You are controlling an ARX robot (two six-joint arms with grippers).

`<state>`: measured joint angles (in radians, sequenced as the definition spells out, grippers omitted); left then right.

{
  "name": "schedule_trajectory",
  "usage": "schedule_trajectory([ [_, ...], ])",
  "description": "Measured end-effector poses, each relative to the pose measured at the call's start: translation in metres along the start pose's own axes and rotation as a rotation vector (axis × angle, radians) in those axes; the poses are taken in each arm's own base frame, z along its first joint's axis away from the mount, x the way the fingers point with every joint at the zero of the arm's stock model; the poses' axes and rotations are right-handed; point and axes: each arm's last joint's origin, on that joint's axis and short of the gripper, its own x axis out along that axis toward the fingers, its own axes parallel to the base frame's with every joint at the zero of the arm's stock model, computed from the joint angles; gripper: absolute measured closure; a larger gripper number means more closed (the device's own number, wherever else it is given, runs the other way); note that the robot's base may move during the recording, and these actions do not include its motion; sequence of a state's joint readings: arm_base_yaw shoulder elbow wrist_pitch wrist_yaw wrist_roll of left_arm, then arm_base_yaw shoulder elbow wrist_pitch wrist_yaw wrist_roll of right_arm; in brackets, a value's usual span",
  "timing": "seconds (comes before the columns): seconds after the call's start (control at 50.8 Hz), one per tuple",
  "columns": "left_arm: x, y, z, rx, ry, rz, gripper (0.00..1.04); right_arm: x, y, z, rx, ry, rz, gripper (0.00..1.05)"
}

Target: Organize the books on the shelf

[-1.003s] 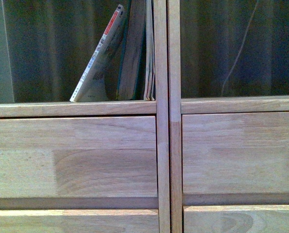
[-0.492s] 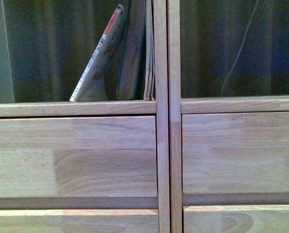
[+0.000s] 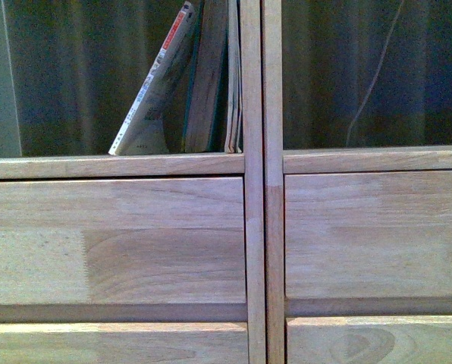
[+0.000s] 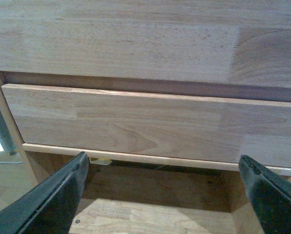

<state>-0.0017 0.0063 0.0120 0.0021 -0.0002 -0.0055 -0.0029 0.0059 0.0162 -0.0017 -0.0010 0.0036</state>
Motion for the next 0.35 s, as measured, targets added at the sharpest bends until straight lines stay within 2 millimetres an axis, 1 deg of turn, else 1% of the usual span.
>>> schedule_trajectory([
  [0.039, 0.0, 0.0, 0.0, 0.0, 0.0, 0.0, 0.07, 0.0, 0.0, 0.0, 0.001, 0.0, 0.0, 0.06],
  [0.079, 0.0, 0.0, 0.0, 0.0, 0.0, 0.0, 0.08, 0.0, 0.0, 0.0, 0.0, 0.0, 0.0, 0.07],
  [0.354, 0.0, 0.0, 0.0, 0.0, 0.0, 0.0, 0.07, 0.0, 0.0, 0.0, 0.0, 0.0, 0.0, 0.07],
])
